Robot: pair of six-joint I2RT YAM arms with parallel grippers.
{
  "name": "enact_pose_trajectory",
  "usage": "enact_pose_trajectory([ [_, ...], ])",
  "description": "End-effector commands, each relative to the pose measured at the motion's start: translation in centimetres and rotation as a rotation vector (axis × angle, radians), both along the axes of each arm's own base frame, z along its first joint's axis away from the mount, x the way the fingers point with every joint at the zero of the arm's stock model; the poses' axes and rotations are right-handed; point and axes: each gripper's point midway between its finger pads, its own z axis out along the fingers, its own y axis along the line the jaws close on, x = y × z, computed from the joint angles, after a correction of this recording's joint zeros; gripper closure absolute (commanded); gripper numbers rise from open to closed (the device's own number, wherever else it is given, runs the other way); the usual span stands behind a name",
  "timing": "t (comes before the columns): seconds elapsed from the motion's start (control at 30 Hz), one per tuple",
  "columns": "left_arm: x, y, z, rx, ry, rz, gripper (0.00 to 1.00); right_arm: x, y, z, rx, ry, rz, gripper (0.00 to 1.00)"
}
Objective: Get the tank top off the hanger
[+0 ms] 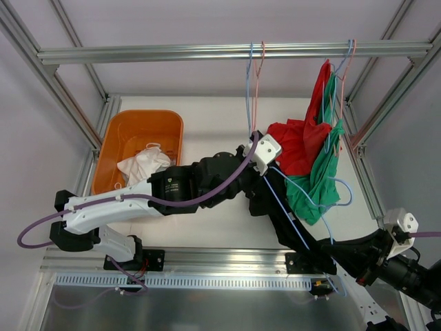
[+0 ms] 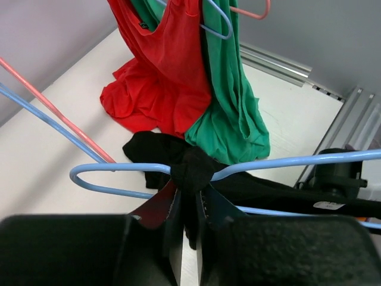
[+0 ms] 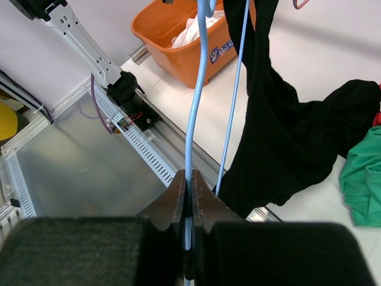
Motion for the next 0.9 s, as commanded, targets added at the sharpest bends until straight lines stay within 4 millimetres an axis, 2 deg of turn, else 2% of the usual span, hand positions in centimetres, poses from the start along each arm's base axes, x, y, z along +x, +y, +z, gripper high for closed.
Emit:
enact_pose_trajectory([
  [0.0, 0.1, 1.6, 2.1, -0.071, -0.031, 0.032, 0.94, -0.5, 0.3, -1.2, -0.026, 0.092, 0.039, 1.0],
  [0.03, 0.4, 2.1, 1.8, -0.066, -0.035, 0.054, 1.0, -0.5, 0.3, -1.2, -0.025, 0.088, 0.042, 1.0],
  [0.13, 0.5, 3.3, 2.1, -0.082, -0.037, 0.072, 1.0, -0.3, 0.4, -1.2, -0.028, 0.09, 0.041, 1.0],
  [0.17, 0.3, 3.9, 2.6, -0.099, -0.035, 0.073, 0.77, -0.3, 0.4, -1.2, -0.027, 0.09, 0.046, 1.0],
  [0.2, 0.3, 4.3, 2.8, -0.11, -0.032, 0.074, 0.75, -0.5, 0.5, -1.1, -0.024, 0.091, 0.057, 1.0],
  [0.23, 0.2, 4.5, 2.4, -0.105, -0.027, 0.074, 0.77, -0.5, 0.7, -1.1, -0.021, 0.094, 0.069, 1.0],
  [0.3, 0.2, 5.8, 3.1, -0.141, -0.02, 0.093, 0.91, -0.9, 1.2, -0.9, -0.008, 0.093, 0.113, 1.0],
  [0.33, 0.3, 6.2, 2.3, -0.137, -0.008, 0.112, 0.98, -1.0, 1.4, -0.9, -0.005, 0.096, 0.128, 1.0],
  [0.37, 0.7, 7.8, 2.9, -0.165, -0.01, 0.161, 1.0, -1.2, 1.5, -1.1, -0.004, 0.104, 0.145, 1.0],
  [0.43, 1.3, 9.5, 2.3, -0.178, -0.005, 0.237, 1.0, -1.5, 1.8, -1.3, -0.002, 0.105, 0.177, 1.0],
  [0.47, 1.5, 10.9, 2.8, -0.217, 0.005, 0.275, 1.0, -1.6, 1.8, -1.4, -0.002, 0.104, 0.183, 1.0],
  [0.53, 2.1, 12.7, 2.3, -0.23, 0.002, 0.35, 0.97, -1.7, 1.9, -1.4, 0.0, 0.105, 0.198, 1.0],
  [0.57, 2.1, 13.7, 2.7, -0.258, 0.007, 0.365, 0.95, -1.8, 1.9, -1.3, 0.001, 0.103, 0.209, 1.0],
  [0.67, 2.3, 14.9, 2.7, -0.275, 0.008, 0.397, 0.93, -2.4, 2.3, -0.4, 0.023, 0.083, 0.254, 1.0],
  [0.83, 3.1, 17.3, 2.2, -0.315, 0.02, 0.517, 0.97, -3.8, 2.6, 1.0, 0.055, 0.0, 0.312, 1.0],
  [0.87, 3.2, 17.4, 2.1, -0.323, 0.027, 0.525, 0.94, -4.1, 2.5, 1.1, 0.057, -0.015, 0.324, 1.0],
])
